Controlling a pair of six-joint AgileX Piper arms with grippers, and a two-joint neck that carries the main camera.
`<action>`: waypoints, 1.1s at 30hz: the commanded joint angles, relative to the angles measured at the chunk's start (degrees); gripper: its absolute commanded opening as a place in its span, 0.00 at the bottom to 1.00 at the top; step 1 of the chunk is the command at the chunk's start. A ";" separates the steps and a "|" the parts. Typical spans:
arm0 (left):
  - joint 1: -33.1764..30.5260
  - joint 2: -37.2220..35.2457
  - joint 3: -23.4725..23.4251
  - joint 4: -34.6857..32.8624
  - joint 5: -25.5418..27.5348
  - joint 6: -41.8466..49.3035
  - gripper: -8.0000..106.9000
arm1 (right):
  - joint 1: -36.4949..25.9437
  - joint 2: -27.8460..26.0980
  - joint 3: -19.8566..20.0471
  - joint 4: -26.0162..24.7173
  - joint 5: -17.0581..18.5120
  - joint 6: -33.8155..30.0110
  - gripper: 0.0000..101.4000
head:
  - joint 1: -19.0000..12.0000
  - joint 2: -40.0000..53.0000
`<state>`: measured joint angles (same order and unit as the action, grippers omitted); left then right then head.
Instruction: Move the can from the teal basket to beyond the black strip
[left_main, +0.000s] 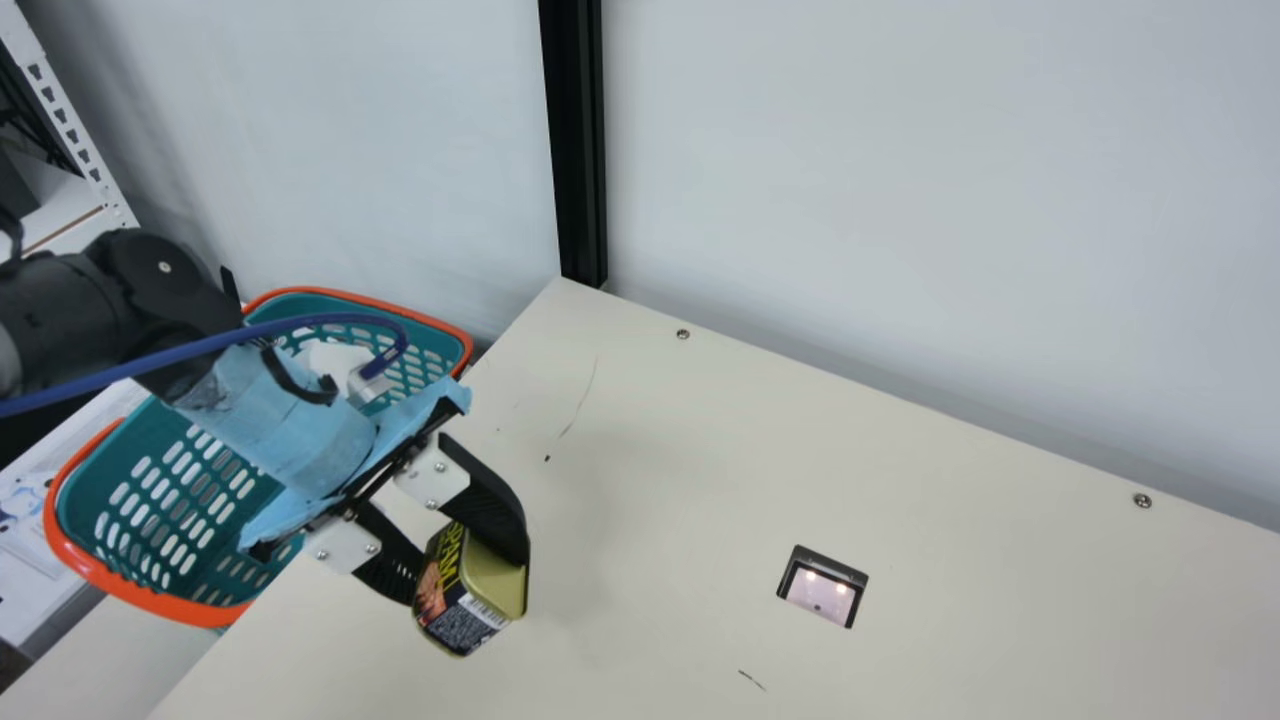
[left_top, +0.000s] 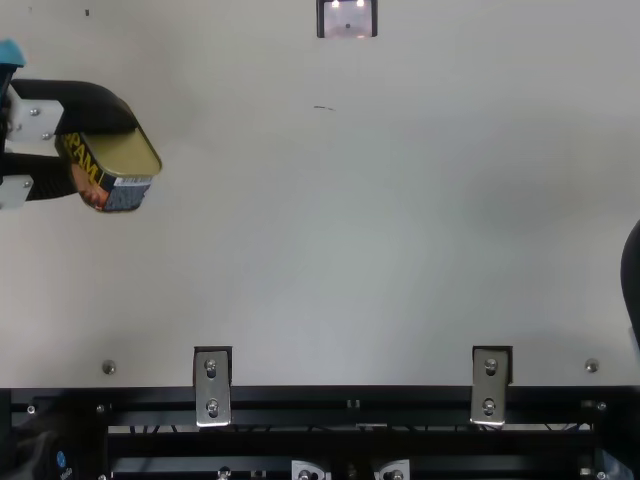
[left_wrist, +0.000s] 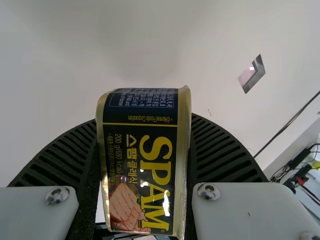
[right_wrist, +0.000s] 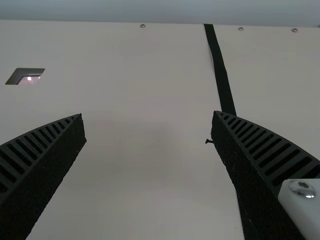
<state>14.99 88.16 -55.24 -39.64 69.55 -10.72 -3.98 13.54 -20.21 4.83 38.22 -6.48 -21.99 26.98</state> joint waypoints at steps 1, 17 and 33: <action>0.00 0.00 0.00 0.00 0.00 0.00 0.16 | 0.00 0.00 0.00 0.00 0.00 0.00 1.00 | -3.00 0.70; 0.00 0.00 0.00 0.00 0.00 0.00 0.16 | 0.00 0.00 0.00 0.00 0.00 0.00 1.00 | -3.00 0.70; 0.00 0.00 0.00 0.00 0.00 0.00 0.16 | 0.00 0.00 0.00 0.00 0.00 0.00 1.00 | -1.78 2.31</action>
<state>14.99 88.16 -55.24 -39.64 69.55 -10.72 -3.98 13.54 -20.21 4.83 38.22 -6.48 -21.99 27.57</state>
